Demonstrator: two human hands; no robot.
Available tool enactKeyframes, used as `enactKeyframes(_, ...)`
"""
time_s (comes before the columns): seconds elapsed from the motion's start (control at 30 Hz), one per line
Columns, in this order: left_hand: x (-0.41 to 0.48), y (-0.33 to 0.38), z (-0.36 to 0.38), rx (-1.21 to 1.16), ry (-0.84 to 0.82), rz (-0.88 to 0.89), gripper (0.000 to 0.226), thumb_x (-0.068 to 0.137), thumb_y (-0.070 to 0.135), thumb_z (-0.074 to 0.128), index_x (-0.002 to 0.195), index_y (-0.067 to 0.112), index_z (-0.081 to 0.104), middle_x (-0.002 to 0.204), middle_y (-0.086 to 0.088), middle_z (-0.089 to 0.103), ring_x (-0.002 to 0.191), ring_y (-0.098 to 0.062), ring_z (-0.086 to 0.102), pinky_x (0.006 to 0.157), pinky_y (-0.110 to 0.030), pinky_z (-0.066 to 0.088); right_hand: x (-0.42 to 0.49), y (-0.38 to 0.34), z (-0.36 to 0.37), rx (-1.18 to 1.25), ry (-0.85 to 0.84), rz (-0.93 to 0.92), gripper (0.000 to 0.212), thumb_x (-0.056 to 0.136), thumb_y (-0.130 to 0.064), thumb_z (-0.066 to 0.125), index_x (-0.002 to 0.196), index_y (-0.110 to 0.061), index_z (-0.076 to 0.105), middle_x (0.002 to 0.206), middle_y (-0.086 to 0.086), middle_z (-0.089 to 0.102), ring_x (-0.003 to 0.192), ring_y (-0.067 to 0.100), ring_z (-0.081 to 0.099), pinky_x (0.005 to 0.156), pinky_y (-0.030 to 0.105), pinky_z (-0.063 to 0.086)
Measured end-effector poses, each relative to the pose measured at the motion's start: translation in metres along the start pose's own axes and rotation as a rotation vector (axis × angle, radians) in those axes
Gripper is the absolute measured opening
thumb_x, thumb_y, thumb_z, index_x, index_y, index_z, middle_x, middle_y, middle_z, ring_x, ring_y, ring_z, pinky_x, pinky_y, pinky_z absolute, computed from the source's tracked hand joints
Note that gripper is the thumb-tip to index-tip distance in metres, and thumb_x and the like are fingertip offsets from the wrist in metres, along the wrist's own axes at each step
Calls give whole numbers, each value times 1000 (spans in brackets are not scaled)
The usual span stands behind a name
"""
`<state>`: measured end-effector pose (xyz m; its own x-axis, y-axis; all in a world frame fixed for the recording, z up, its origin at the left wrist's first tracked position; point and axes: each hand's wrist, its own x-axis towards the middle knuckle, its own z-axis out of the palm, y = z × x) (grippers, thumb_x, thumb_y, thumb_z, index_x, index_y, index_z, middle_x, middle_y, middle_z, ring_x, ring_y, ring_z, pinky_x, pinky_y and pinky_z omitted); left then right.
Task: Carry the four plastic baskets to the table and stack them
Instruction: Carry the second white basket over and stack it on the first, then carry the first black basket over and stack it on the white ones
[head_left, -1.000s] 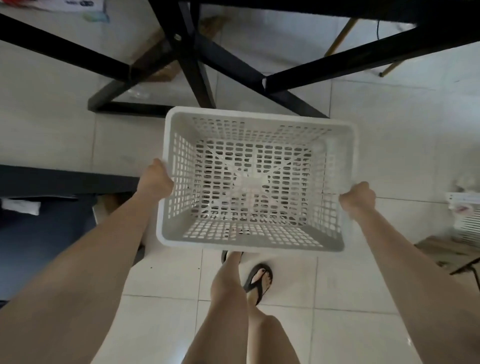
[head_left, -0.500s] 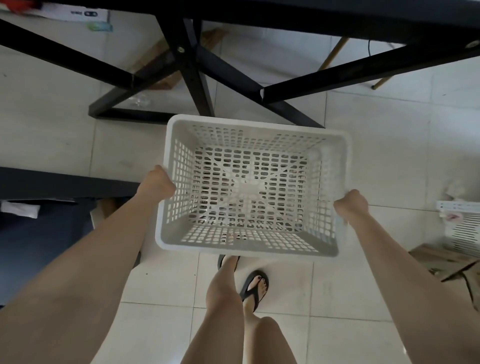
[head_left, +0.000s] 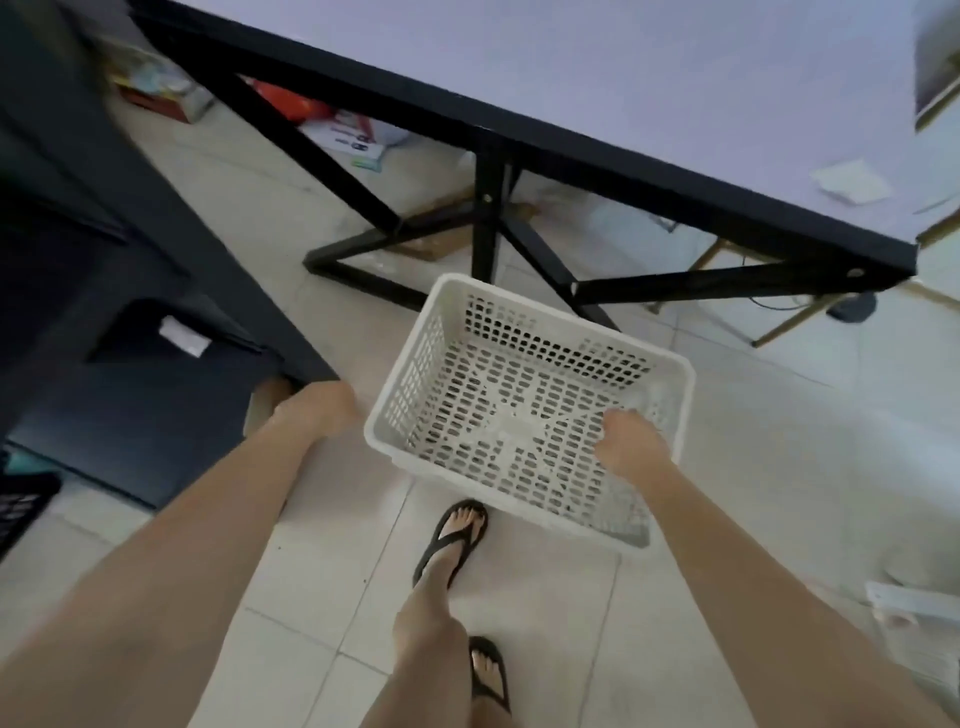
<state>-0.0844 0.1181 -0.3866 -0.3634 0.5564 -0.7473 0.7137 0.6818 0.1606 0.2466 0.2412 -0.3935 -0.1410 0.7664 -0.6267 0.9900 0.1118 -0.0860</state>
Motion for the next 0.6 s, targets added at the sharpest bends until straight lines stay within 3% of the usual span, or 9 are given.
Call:
enactKeyframes(0.07, -43, -28, 9, -8, 74, -22, 37, 97, 21, 46, 121, -2, 62, 126, -17, 62, 115, -36, 58, 99, -42, 46, -28, -28, -5, -110, -1, -137, 17, 88, -11, 48, 102, -7, 55, 96, 11, 56, 93, 28, 58, 76, 34, 51)
enactKeyframes(0.17, -112, -86, 28, -49, 151, -91, 40, 91, 30, 42, 120, 13, 63, 122, -8, 62, 112, -35, 58, 99, -46, 48, -78, -83, 1, -193, -5, -286, 14, 91, -12, 48, 102, -7, 55, 97, 11, 55, 87, 27, 55, 66, 30, 44)
enactKeyframes(0.27, -180, -147, 50, -104, 192, -178, 34, 89, 21, 45, 113, 10, 67, 115, -9, 67, 107, -31, 63, 95, -43, 52, -129, -141, 23, -276, 3, -422, 25, 89, -15, 48, 111, -6, 58, 114, 13, 61, 105, 30, 58, 81, 32, 48)
enactKeyframes(0.33, -226, -188, 65, -150, 217, -244, 29, 91, 15, 49, 112, 9, 68, 119, -10, 66, 111, -30, 61, 98, -42, 50, -167, -183, 41, -355, 3, -557, 25, 89, -16, 48, 109, -7, 59, 117, 15, 61, 107, 32, 59, 82, 33, 47)
enactKeyframes(0.6, -403, -372, 119, -403, 355, -573, 38, 95, 25, 48, 130, 13, 56, 132, -12, 57, 122, -33, 54, 101, -43, 48, -344, -387, 148, -587, -65, -958, 23, 82, -19, 50, 104, -15, 56, 116, 8, 57, 107, 31, 56, 87, 38, 50)
